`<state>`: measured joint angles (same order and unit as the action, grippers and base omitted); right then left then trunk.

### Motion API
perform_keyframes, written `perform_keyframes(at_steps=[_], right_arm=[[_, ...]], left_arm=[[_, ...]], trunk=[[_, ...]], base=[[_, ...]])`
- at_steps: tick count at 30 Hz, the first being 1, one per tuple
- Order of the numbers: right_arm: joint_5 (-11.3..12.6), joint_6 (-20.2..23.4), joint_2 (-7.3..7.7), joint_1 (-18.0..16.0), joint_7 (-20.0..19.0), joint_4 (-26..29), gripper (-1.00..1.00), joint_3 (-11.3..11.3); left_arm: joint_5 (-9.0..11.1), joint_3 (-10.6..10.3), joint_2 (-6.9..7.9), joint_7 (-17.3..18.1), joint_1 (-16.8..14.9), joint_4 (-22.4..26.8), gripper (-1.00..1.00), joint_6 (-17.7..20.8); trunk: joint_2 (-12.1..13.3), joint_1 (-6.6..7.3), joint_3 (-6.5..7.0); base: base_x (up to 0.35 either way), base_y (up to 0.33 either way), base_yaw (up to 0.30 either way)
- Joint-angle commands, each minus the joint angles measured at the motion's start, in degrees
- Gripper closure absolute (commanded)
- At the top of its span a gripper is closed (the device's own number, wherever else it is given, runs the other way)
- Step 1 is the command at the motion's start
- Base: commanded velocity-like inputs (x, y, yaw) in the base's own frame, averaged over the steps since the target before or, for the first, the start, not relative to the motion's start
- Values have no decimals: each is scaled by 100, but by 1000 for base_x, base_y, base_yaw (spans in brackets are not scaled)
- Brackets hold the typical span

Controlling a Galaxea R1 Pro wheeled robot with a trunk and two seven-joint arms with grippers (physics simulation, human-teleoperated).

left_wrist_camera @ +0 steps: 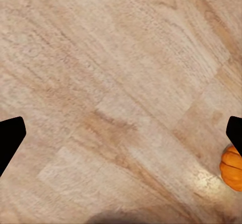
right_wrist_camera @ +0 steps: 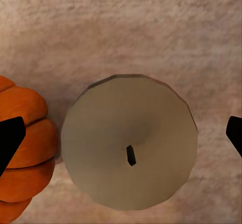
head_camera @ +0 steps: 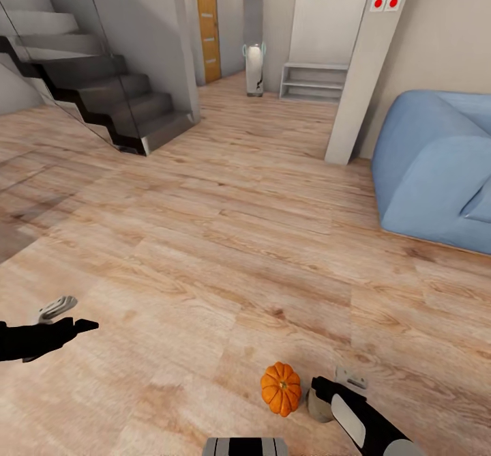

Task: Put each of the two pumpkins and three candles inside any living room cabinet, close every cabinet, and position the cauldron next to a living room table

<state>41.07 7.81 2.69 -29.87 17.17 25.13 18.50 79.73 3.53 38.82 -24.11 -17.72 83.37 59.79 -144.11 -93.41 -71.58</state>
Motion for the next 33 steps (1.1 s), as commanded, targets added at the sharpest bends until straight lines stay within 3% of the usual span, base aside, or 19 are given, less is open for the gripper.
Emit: perform_keyframes(at_steps=[1, 6, 12, 16, 33], right_arm=[[33, 27, 9, -2, 48, 14, -100, 48], [41, 23, 79, -2, 49, 11, -100, 48], [50, 20, 111, -2, 49, 10, -100, 47], [50, 19, 110, -2, 49, 10, -100, 47], [25, 27, 63, -2, 39, 10, -100, 55]], left_arm=[[60, 2, -1, -58, -3, 4, -100, 16], [60, -1, -5, -58, -3, 4, -100, 16], [60, -2, -6, -58, -3, 4, -100, 16], [60, -2, -6, -58, -3, 4, -100, 16], [60, -17, -14, -58, -3, 4, -100, 16]], trunk=[[-2, 1, -5], [-9, -12, -115], [-9, -12, -115], [-14, -22, -204], [-14, -22, -204]], base=[[0, 0, 0], [0, 0, 0], [0, 0, 0], [0, 0, 0], [0, 0, 0]])
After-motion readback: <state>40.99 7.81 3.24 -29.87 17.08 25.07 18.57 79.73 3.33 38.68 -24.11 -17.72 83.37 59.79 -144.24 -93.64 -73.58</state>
